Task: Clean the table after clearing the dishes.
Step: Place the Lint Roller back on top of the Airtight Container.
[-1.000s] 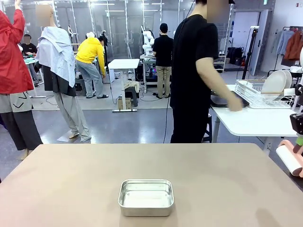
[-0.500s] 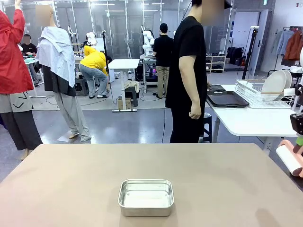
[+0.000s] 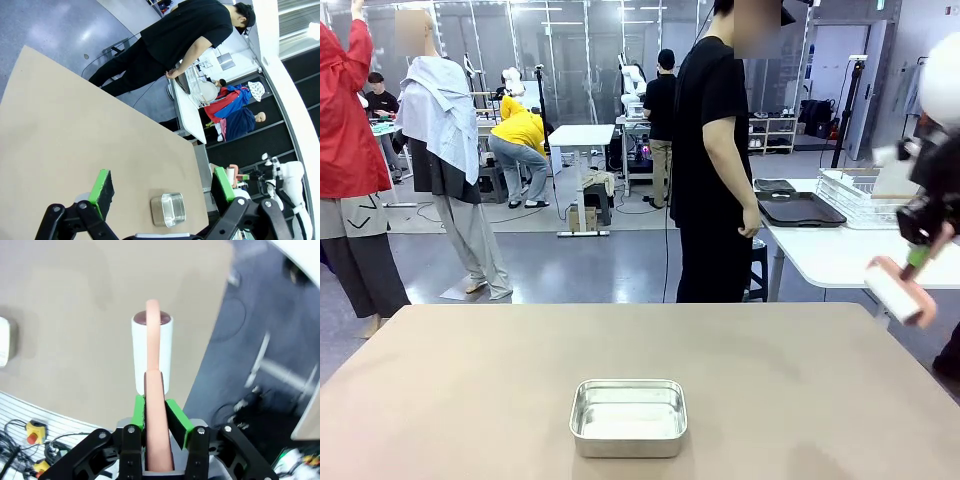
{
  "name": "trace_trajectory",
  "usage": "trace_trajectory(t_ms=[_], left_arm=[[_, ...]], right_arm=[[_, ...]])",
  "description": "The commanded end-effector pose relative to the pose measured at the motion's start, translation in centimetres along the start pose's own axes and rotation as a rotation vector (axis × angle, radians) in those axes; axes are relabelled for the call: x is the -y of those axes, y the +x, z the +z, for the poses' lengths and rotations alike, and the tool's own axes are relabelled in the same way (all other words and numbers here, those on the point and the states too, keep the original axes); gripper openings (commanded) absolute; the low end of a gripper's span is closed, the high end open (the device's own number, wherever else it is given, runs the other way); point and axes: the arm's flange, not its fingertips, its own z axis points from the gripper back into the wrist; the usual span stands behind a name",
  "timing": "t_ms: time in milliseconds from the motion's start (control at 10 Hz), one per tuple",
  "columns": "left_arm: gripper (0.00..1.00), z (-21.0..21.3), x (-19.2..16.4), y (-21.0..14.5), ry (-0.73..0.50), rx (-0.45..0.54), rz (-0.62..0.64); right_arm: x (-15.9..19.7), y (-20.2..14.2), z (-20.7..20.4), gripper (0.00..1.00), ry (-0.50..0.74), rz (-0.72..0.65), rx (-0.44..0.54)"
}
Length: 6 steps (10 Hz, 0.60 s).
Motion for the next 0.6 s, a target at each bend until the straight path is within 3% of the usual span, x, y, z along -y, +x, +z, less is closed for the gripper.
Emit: trace_trajectory(t_ms=[0, 300, 500], left_arm=[[1.0, 0.4, 0.1, 0.1, 0.002, -0.013, 0.012], [1.0, 0.4, 0.1, 0.1, 0.002, -0.013, 0.012], [1.0, 0.4, 0.1, 0.1, 0.002, -0.013, 0.012]], right_arm=[[-5.2, 2.5, 2.0, 0.23, -0.094, 0.259, 0.046], [-16.9, 4.2, 3.7, 0.23, -0.013, 0.662, 0.136], [-25.3, 4.4, 3.3, 0.23, 0.049, 0.977, 0.137]])
